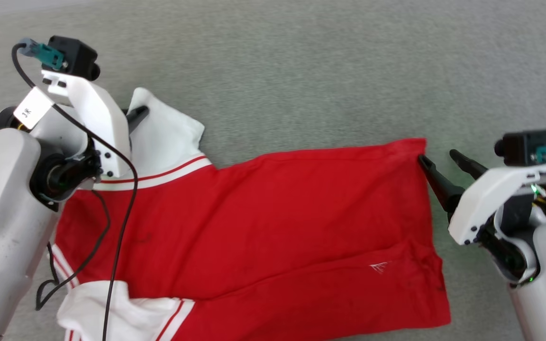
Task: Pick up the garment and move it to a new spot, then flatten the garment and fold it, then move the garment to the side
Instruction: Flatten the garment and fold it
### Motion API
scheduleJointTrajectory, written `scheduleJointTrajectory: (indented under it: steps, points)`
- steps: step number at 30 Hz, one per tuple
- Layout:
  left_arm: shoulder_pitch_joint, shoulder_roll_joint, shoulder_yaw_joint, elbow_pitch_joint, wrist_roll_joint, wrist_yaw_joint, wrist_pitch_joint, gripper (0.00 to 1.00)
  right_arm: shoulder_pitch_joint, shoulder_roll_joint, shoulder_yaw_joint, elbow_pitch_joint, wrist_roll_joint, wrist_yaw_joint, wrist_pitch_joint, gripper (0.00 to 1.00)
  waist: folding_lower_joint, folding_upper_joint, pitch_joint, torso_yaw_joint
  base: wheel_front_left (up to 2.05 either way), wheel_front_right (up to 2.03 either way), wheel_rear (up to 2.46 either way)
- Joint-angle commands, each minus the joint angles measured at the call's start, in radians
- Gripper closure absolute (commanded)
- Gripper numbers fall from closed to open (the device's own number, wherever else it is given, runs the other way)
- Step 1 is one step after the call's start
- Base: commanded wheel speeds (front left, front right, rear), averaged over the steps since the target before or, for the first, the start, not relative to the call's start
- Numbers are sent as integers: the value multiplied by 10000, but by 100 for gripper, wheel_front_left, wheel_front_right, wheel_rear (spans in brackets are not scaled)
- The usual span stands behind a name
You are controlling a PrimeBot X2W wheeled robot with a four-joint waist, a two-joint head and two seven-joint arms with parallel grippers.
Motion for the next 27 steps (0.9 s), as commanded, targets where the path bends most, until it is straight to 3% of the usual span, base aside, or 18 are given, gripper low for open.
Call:
scheduleJointTrajectory:
  steps: [1,9,13,14,15,16,27]
  points:
    - [22,-47,13,-138,102,-33,-251,100,-342,-194,192,113,148,-4,498,0,1,0,-170,337,0,0,0]
    - [201,-217,42,-744,146,54,-806,100,-1416,-1046,1169,796,337,-4,2861,0,1,0,-128,1033,0,0,0]
    - [348,-228,76,-919,125,127,-958,100,-1531,-1120,1618,1680,591,-4,4036,0,1,0,-49,1257,0,0,0]
    - [406,-229,83,-932,118,140,-997,100,-1494,-1087,1703,1881,765,-4,4322,59,1,0,-43,1312,0,0,0]
    - [470,-219,89,-949,103,155,-1039,100,-1496,-1085,1787,2013,836,-3,4521,89,1,0,-42,1361,0,0,0]
    - [523,-213,106,-958,90,171,-1089,100,-1514,-1125,1837,2090,887,-3,4648,100,1,0,-46,1406,0,0,0]
    - [1801,100,613,-1289,-110,583,-2145,100,-1565,-1474,881,1041,952,-6,3623,100,1,0,-902,1655,0,0,0]
